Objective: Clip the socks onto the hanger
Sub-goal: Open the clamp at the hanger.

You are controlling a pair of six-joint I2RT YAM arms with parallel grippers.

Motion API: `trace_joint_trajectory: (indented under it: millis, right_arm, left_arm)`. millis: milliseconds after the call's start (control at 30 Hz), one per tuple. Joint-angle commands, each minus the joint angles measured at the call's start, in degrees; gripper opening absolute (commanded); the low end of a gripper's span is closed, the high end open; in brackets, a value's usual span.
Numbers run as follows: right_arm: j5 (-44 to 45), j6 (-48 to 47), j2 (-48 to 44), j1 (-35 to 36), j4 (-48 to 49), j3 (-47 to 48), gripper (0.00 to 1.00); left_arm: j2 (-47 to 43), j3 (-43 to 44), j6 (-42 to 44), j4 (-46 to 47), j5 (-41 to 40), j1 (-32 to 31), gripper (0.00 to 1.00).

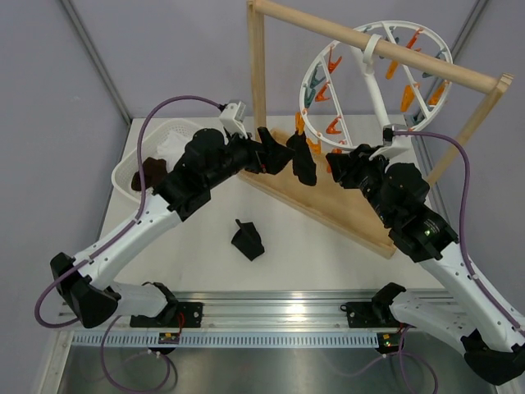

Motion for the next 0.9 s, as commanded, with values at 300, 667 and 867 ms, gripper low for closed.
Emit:
trace_joint_trajectory:
  millis: [300, 667, 867]
  right_arm:
    - [-2.2, 1.8, 1.9, 0.8, -10.5, -0.2, 0.29]
    - [-3.4, 1.3, 1.3, 0.7, -8.7, -1.1, 0.29]
    - [-4.0, 1.2, 1.1, 0.8, -8.2, -1.8, 0.30]
  left_arm:
    - [10.3, 14.2, -12.1, 7.2, -2.8, 0.2, 0.86]
    - [18.8, 22.4, -16.7, 0.5, -2.8, 0.0, 0.73]
    - [20.8, 23.5, -17.6, 1.2, -2.0, 0.0, 0.69]
